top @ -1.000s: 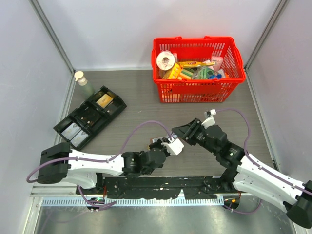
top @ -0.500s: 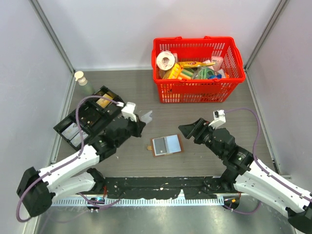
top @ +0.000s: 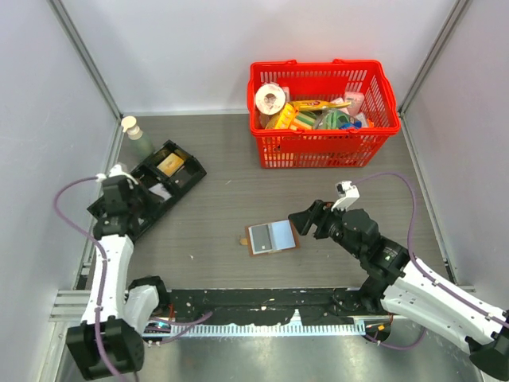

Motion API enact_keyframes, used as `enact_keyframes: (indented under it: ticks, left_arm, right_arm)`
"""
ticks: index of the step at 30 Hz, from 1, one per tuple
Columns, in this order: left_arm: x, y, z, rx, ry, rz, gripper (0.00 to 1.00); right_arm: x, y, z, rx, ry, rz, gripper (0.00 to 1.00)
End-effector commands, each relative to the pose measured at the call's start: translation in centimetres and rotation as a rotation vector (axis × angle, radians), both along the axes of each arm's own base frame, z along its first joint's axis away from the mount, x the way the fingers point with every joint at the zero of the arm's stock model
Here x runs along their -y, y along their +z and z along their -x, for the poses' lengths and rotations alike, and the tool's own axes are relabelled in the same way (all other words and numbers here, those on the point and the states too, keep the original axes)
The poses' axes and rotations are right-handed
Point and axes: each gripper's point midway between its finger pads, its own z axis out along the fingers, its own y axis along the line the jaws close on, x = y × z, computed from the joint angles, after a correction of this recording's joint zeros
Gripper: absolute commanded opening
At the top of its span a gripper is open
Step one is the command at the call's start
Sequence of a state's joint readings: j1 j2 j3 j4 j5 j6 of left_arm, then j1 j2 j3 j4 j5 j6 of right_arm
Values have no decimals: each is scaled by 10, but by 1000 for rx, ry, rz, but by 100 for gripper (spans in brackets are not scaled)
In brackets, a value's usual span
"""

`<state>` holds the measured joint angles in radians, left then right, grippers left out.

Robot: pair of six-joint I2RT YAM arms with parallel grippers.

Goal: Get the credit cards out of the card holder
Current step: Place the credit card in the storage box.

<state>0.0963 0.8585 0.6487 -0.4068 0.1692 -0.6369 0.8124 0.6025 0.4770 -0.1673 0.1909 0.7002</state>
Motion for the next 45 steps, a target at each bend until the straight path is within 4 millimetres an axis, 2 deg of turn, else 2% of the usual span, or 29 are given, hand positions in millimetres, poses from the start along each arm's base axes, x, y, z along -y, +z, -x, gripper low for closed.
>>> enact_keyframes:
  ticks: [1,2,5,8,11,15,21,22,30,31,32,35,37,42,45]
  left_arm:
    - [-56,17,24,-121,116,-73,0]
    - [-70,19,27,-141,150,-87,0]
    - [-88,23,30,-180,215,-146,0]
    - [-114,17,36,-218,319,-182,0]
    - [-126,8,35,-247,348,-159,0]
    - [-139,-5,29,-258,364,-116,0]
    - [-152,-12,8,-261,355,-71,0]
    - [-153,-14,5,-264,346,-56,0]
    - [-158,-37,-10,-324,314,32,0]
    - [-159,-40,-11,-329,314,33,2]
    - [-161,-43,-11,-339,321,27,11]
    - [-166,-48,-9,-371,324,10,25]
    - [-170,-49,-8,-386,336,-3,39]
    - [-182,-34,-5,-378,384,-64,57]
    - [-187,-20,-2,-357,416,-101,68]
  right_arm:
    - [-5,-2,4,55,75,48,78]
    - [-5,-5,6,56,87,55,78]
    - [-9,-8,11,60,130,61,78]
    - [-12,-11,13,60,157,78,78]
    - [-13,-12,13,67,169,90,78]
    - [-16,-12,15,65,194,91,78]
    - [-20,-14,17,45,215,95,77]
    - [-24,-14,22,39,250,87,77]
    - [-30,-23,17,-23,239,91,77]
    - [-31,-24,17,-29,236,87,77]
    - [-32,-26,16,-41,234,85,77]
    - [-33,-28,14,-55,226,92,76]
    - [-33,-29,12,-64,216,102,76]
    - [-35,-26,10,-72,216,109,76]
    - [-28,-30,4,-72,172,145,76]
